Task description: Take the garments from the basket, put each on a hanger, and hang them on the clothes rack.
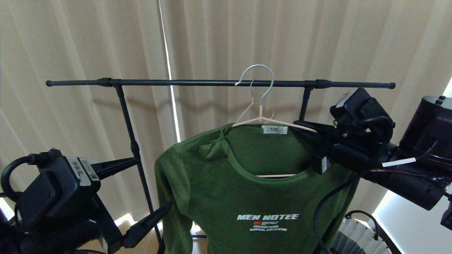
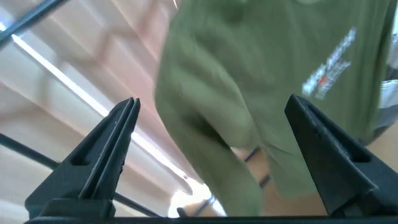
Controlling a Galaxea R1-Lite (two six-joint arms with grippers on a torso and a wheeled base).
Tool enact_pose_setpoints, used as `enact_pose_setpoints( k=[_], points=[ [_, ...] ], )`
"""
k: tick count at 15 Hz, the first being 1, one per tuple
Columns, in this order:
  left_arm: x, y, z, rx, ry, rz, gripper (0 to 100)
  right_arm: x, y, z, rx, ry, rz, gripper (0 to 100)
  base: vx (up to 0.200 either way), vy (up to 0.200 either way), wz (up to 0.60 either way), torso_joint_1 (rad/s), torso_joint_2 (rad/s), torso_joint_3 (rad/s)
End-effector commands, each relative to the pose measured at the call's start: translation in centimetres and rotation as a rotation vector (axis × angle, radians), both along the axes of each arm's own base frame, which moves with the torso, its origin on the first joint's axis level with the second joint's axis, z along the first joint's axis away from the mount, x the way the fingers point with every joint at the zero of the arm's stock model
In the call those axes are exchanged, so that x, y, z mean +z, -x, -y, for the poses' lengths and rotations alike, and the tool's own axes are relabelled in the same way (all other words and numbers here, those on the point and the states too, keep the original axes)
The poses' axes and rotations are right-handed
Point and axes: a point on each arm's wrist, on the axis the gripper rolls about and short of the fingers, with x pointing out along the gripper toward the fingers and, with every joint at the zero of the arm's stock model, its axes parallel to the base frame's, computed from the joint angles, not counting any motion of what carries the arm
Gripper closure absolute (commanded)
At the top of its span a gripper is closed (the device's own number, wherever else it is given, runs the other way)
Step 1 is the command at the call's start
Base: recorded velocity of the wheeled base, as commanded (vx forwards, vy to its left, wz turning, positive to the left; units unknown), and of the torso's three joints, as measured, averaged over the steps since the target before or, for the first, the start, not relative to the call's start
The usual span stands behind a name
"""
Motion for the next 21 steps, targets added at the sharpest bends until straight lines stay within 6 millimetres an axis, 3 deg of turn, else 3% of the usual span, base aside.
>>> enact_pose_setpoints(
  k=[1,4,7,8,11,18,21],
  points=[
    [-0.9,0.0,-0.9,0.053,-0.012,-0.031,0,1.5,1.5,1.1,-0.004,-0.051,0.034,100,0.000,0.000,0.00,0.000,0.00,0.000],
    [-1.6,-2.0,-1.0,0.123,-0.008,-0.101,0,2.5,2.4,1.6,0.004,-0.076,0.067,100,0.000,0.000,0.00,0.000,0.00,0.000],
    [-1.8,-2.9,-0.7,0.085,0.007,-0.127,0,2.8,2.6,1.7,0.009,-0.083,0.079,100,0.000,0.000,0.00,0.000,0.00,0.000],
    [-1.8,-3.0,-0.6,0.065,0.007,-0.126,100,2.7,2.7,1.8,0.011,-0.082,0.077,100,0.000,0.000,0.00,0.000,0.00,0.000],
    [-1.9,-3.3,-0.5,0.070,0.004,-0.132,100,2.7,3.1,2.0,0.011,-0.082,0.077,100,0.000,0.000,0.00,0.000,0.00,0.000],
    [-2.7,-3.6,-4.5,0.273,-0.039,-0.129,100,1.8,2.1,3.9,-0.104,-0.032,0.007,100,0.000,0.000,0.00,0.000,0.00,0.000],
    [-2.7,-3.5,-4.4,0.267,-0.039,-0.127,100,1.9,2.1,3.9,-0.104,-0.030,0.003,100,0.000,0.000,0.00,0.000,0.00,0.000]
  ],
)
